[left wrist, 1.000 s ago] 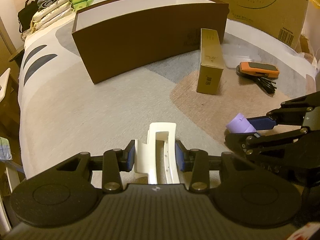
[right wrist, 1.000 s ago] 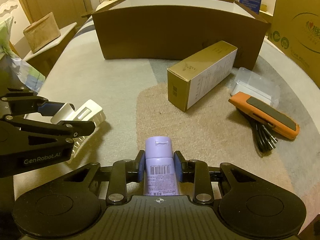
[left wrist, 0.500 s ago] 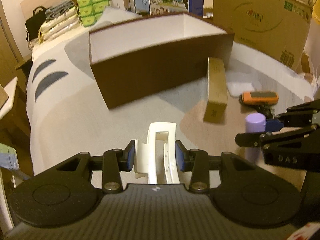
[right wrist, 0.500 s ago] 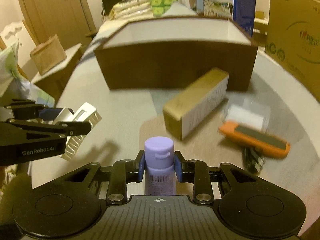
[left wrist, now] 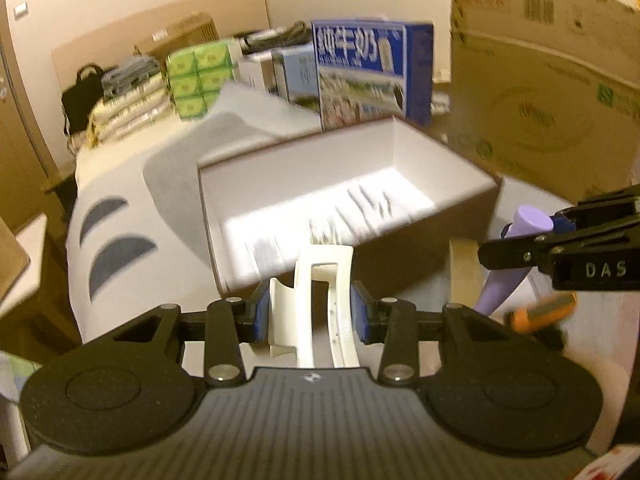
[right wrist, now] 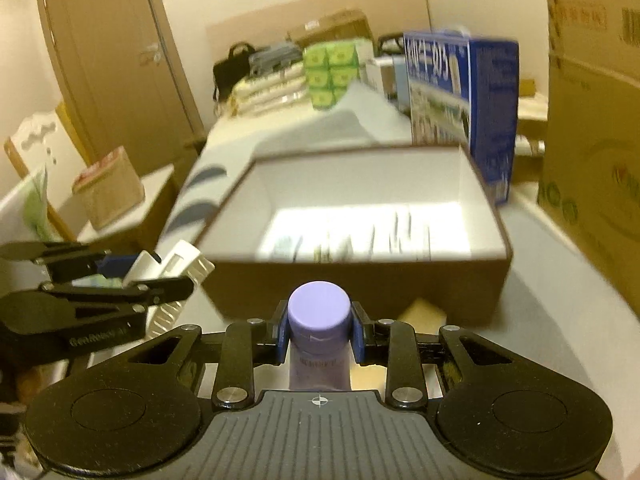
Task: Organize rigid objects
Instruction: 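Lift the clip and tube and carry both over the brown box, then lower the clip and tube into the box and open both tools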
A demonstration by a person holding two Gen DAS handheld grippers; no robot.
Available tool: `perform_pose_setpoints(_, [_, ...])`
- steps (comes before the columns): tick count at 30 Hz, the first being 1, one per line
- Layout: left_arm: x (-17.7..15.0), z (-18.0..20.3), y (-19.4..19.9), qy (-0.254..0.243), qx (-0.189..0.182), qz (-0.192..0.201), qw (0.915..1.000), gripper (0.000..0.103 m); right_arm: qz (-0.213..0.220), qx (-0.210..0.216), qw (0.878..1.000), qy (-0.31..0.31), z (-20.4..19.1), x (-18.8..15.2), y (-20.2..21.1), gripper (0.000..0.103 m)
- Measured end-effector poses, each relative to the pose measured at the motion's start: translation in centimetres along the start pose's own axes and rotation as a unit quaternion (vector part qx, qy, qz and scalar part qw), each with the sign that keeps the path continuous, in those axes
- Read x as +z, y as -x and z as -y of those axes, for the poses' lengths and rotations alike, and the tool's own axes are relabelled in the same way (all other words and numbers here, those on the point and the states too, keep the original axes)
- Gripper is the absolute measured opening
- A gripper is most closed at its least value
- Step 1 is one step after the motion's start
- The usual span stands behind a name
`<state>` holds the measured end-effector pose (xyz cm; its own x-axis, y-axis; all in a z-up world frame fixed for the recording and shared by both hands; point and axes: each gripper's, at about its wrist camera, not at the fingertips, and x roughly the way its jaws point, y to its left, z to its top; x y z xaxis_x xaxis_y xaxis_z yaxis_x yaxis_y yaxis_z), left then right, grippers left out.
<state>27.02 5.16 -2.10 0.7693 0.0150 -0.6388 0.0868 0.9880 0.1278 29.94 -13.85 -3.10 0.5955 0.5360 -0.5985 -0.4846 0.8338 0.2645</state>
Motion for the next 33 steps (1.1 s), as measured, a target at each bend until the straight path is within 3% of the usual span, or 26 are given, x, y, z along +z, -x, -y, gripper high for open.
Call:
perform_pose_setpoints(6, [4.7, -1.3, -2.1, -0.001, 0.016, 0.026, 0.9995, 0.036, 0.039, 0.001, 0.999, 0.012, 0.2, 5.5, -1.3, 0.027])
perform_pose_setpoints(12, [7.3, -2.3, -5.6, 0.006, 0.017, 0.020, 0.9996, 0.036, 0.031, -0.009, 0.999, 0.025, 0.4, 8.7, -5.3, 0.027])
perform_pose_setpoints(24, [7.7, -3.5, -14.0, 0.011, 0.023, -0.032, 0.9991, 0.036, -0.044, -0.016, 0.999, 0.008, 2.3, 9.5, -14.3, 0.027])
perform_pose_setpoints(33, [7.9, -4.3, -18.4, 0.019, 0.024, -0.061, 0.9976, 0.036, -0.074, -0.027, 0.997, 0.001, 3.7, 10.1, -18.8, 0.027])
